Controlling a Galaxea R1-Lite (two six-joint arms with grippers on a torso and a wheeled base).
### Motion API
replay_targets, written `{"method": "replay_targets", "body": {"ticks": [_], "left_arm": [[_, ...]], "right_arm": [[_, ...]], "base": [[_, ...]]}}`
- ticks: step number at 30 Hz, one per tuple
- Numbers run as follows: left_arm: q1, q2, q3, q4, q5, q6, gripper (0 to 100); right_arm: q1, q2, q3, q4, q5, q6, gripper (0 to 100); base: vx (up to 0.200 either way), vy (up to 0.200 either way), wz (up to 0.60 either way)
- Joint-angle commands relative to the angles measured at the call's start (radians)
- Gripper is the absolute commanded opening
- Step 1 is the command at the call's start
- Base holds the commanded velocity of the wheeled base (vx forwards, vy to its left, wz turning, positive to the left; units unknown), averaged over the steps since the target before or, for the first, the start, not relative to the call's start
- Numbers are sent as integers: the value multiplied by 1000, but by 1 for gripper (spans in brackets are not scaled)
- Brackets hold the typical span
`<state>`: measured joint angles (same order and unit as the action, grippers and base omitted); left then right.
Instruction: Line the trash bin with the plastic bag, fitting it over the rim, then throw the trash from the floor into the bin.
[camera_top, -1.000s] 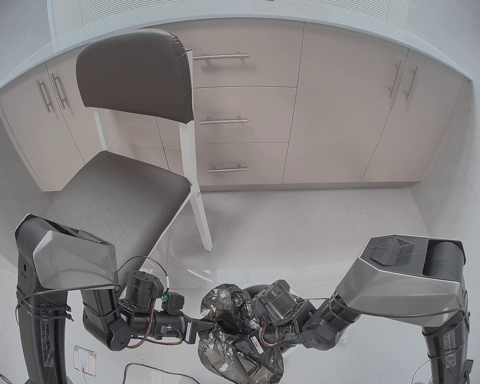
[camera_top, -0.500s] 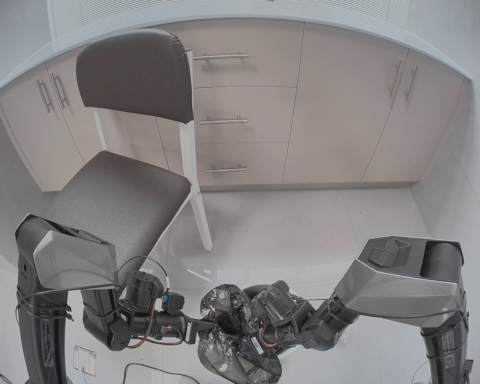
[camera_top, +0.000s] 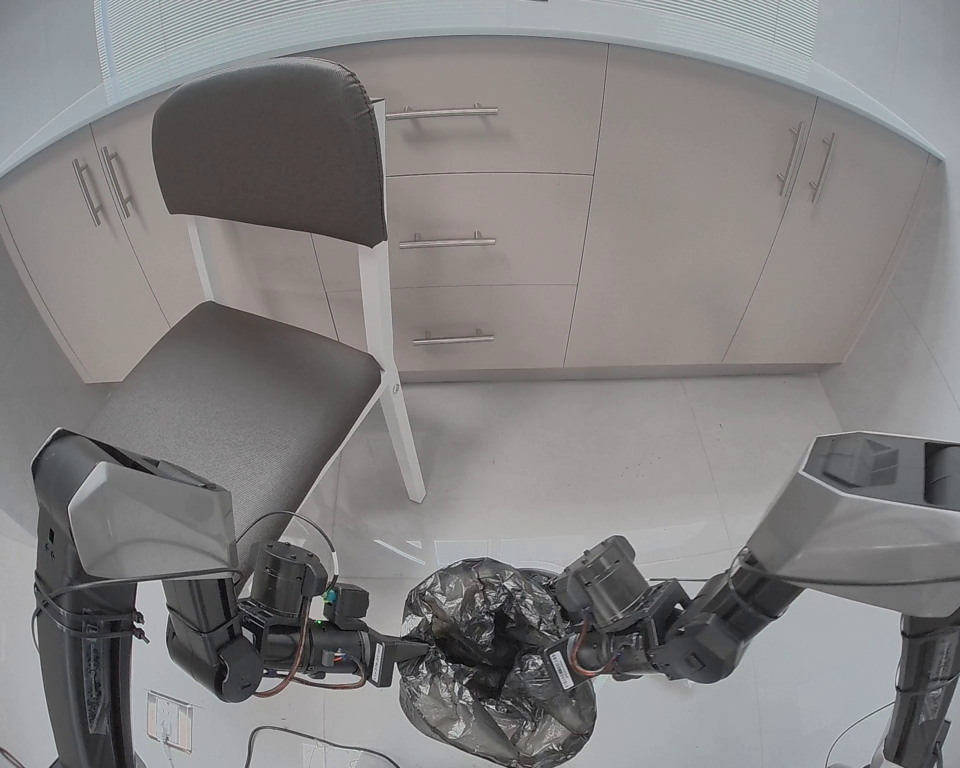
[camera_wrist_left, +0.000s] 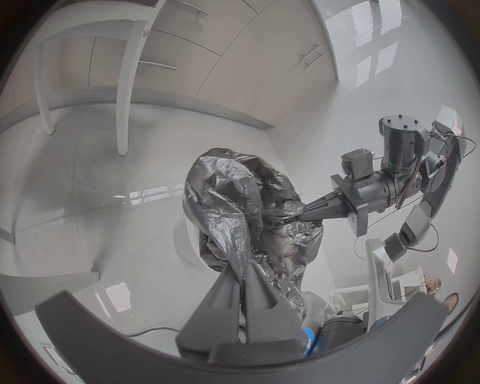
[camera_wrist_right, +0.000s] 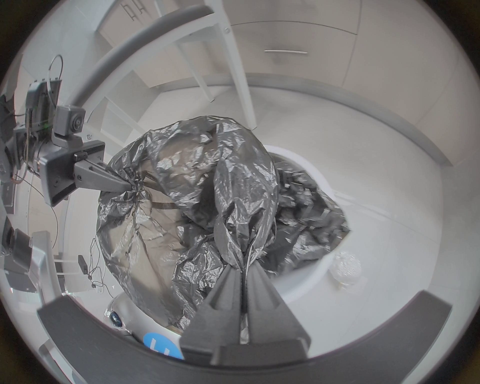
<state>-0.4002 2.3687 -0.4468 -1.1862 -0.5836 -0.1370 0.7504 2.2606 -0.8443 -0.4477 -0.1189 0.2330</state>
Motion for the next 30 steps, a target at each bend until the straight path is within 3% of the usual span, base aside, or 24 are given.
{"method": "replay_targets", "body": {"ticks": [1,4,6,9,12,22,30], "left_arm": [[0,10,0,-24,2,-4,0],[-28,0,2,-26,16,-55,0],[-97,-16,-1,-29,62,-141,0],[-178,-9,-33,-38,222,-199,0],[-192,15,-52,-41,281,-202,0],[-190,15,-64,-18,294,-205,0],[-192,-42,0,-6,291,-202,0]], "right_arm": [[-51,-150,109,0,-31,-3,0],[-79,-196,166,0,-80,-6,0],[-98,-217,205,0,-111,-7,0],[-121,-222,235,-5,-114,-6,0],[-134,-199,231,-6,-111,-4,0],[-247,42,148,-215,-114,-55,0],[-247,96,149,-336,-108,-69,0]], "base": [[0,0,0],[0,0,0],[0,0,0],[0,0,0],[0,0,0],[0,0,0],[0,0,0]]}}
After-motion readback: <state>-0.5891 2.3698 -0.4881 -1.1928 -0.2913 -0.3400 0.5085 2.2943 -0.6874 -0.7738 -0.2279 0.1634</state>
